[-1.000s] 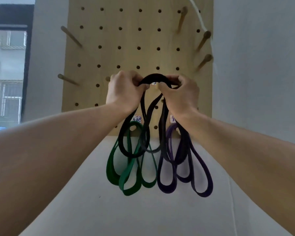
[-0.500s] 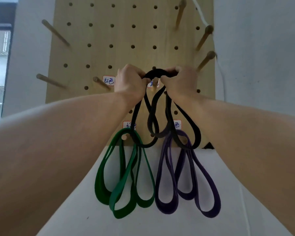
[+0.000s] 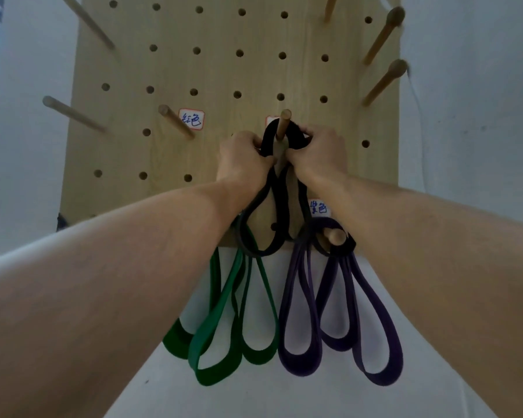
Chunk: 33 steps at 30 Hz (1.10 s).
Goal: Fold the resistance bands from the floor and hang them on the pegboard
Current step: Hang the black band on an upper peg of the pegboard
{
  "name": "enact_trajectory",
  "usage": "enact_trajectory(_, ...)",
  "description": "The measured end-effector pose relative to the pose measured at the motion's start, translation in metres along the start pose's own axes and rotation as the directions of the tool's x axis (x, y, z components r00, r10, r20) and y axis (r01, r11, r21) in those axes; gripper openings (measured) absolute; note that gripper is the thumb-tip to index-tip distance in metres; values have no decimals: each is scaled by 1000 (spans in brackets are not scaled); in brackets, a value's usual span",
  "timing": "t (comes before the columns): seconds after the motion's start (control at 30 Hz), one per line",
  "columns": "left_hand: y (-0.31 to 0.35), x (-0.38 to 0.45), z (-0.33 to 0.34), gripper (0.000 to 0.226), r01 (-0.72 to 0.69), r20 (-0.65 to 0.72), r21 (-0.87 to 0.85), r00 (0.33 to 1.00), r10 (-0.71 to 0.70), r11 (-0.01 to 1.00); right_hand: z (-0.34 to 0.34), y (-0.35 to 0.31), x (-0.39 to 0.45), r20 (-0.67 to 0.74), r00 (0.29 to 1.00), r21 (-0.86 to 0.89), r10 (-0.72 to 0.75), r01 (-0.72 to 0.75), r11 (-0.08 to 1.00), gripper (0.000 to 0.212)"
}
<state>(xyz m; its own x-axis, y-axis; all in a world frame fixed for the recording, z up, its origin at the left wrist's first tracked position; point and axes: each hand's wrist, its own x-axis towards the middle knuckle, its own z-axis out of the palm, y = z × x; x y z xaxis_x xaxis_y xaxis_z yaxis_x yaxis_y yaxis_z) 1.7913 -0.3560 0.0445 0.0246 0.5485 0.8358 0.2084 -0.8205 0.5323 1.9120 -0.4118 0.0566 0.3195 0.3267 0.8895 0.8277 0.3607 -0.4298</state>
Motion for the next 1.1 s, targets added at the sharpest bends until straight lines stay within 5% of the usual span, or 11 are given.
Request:
enact_trajectory(0.1,5,-6,-3,17,17,47,40,999,-19,999,-13,0,-9,216,966,-57,142,-133,990,11)
enact_trajectory(0.2,12,-11,-6,8,75,86,45,993,-78,996,-33,-7,-12,460,826,-207,326,-258,944,16)
enact_trajectory(0.33,17,-10,-14,14,177,133,3,975,-176,984,-63,-32,-8,631,607,-272,483,-409,871,26)
enact_trajectory(0.43,17,-10,-19,15,217,147,8,965,-215,976,-75,-56,-4,672,561,-296,483,-395,870,23)
enact_trajectory(0.53,17,-12,-22,15,201,138,68,968,-209,977,-56,-68,-10,654,624,-186,428,-416,890,18)
enact_trajectory(0.6,15,-12,-25,17,162,117,128,977,-177,978,-32,-66,-12,533,742,-123,407,-408,905,23)
enact_trajectory(0.73,8,-16,-31,18,94,111,209,987,-119,973,-3,-51,-26,218,915,-146,340,-314,938,61)
enact_trajectory(0.93,2,-27,-23,25,-41,76,295,997,19,955,11,-11,-32,233,956,-362,178,-85,928,46)
enact_trajectory(1.03,-1,-26,-20,26,-71,31,270,997,65,960,0,-7,-34,194,971,-647,141,18,762,33)
enact_trajectory(1.1,-2,-24,-21,32,-89,-13,255,995,95,963,-5,-13,-35,212,947,-683,242,-34,730,35)
